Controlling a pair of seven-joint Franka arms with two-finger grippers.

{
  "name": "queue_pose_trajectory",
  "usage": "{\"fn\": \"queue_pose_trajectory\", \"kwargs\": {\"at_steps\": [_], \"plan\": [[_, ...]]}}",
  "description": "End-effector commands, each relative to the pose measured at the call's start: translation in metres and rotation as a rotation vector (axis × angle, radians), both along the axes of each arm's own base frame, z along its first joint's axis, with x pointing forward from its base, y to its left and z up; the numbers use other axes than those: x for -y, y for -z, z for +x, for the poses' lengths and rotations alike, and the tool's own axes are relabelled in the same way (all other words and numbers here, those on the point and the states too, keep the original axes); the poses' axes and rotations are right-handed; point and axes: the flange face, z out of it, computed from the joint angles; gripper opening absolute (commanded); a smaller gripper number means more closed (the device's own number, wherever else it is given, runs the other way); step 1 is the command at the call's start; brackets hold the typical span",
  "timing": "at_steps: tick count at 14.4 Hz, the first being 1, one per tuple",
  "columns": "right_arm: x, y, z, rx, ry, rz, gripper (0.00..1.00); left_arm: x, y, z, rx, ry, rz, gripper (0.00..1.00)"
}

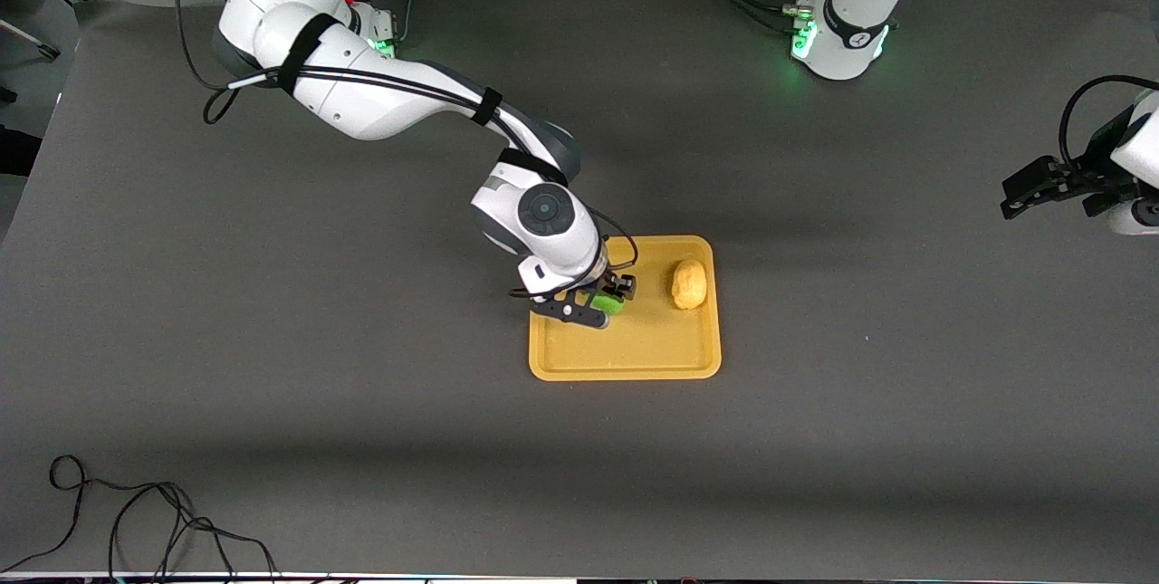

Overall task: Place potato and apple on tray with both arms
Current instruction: 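Open the right gripper to release the apple on the tray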

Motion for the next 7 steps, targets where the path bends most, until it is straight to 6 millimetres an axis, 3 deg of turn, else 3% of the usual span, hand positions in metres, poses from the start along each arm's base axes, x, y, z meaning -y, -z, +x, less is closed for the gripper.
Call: {"fn": "queue_pose_trajectory", "kwargs": {"at_steps": [1, 2, 4, 7], "plan": [[-0.006, 0.001, 0.004, 0.022, 0.02, -0.007, 0.94, 0.004, 0.003, -0.003, 0.012, 0.021, -0.009, 1.0], [-0.004, -0.001, 0.006, 0.024, 0.021, -0.012, 1.0, 0.004, 0.005, -0.003, 0.012, 0.021, -0.009, 1.0], [0.012, -0.011, 0.016, -0.003, 0.031, -0.075, 1.0, 0.004, 0.007, -0.003, 0.009, 0.022, -0.009, 1.0], [0.037, -0.082, 0.026, -0.024, 0.021, -0.1, 1.0, 0.005, 0.013, -0.003, 0.002, 0.023, -0.009, 1.0]]}}
